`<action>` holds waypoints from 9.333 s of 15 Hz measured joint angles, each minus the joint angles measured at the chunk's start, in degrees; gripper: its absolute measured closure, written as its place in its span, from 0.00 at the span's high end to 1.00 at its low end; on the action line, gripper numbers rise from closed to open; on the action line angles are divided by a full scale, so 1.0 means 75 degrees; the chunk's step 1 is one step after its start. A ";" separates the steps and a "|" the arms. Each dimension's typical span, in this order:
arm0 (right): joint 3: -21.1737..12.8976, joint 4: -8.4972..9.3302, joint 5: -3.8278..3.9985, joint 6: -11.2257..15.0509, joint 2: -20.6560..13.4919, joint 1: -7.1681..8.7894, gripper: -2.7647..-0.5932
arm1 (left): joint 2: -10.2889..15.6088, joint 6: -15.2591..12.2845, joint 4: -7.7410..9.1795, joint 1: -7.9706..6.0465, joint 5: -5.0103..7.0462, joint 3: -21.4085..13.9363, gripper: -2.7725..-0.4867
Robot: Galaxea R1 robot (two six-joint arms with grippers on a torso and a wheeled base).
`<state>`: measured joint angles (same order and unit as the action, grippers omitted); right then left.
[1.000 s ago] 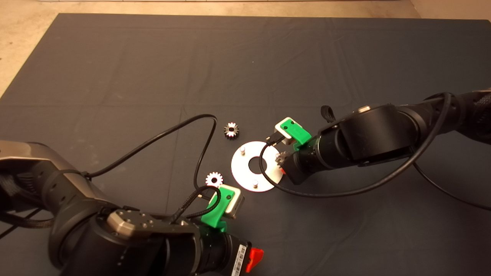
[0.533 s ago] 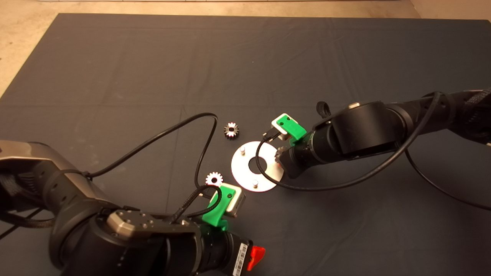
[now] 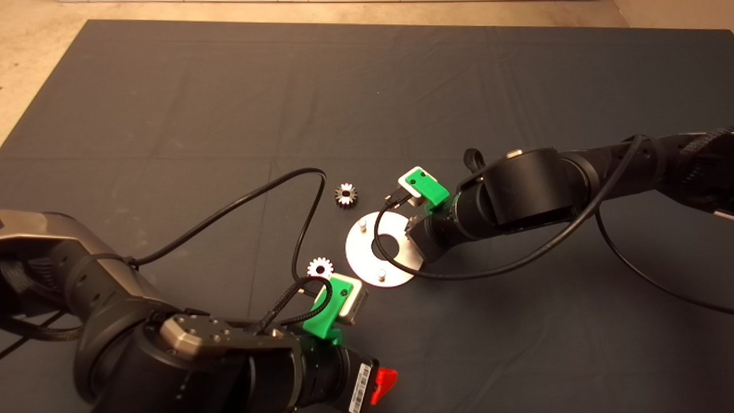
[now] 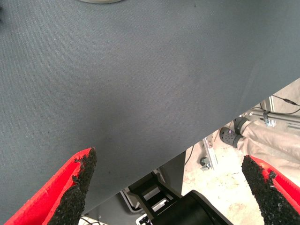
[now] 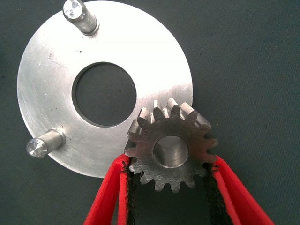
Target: Install three planetary gears onto the carrier pins
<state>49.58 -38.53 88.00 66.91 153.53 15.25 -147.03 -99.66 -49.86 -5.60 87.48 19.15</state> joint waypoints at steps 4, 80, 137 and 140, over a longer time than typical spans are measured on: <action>0.0015 -0.0014 -0.0003 -0.0059 0.0001 0.0001 0.10 | 0.0000 -0.0005 -0.0015 0.0000 0.0002 0.0000 0.76; -0.0135 -0.0485 -0.0011 -0.0297 -0.0323 -0.0343 0.10 | -0.0127 -0.0261 -0.0426 0.0000 0.0003 0.0000 0.76; 0.0052 -0.0517 -0.0230 -0.0566 -0.0346 -0.0319 0.09 | -0.0169 -0.0428 -0.0738 0.0001 0.0000 0.0036 0.76; 0.0052 -0.0514 -0.0228 -0.0572 -0.0346 -0.0319 0.09 | -0.0169 -0.0430 -0.0746 0.0000 0.0000 0.0036 0.76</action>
<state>49.97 -42.39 86.30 62.62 150.93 12.86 -148.30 -102.89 -55.46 -5.60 87.48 19.42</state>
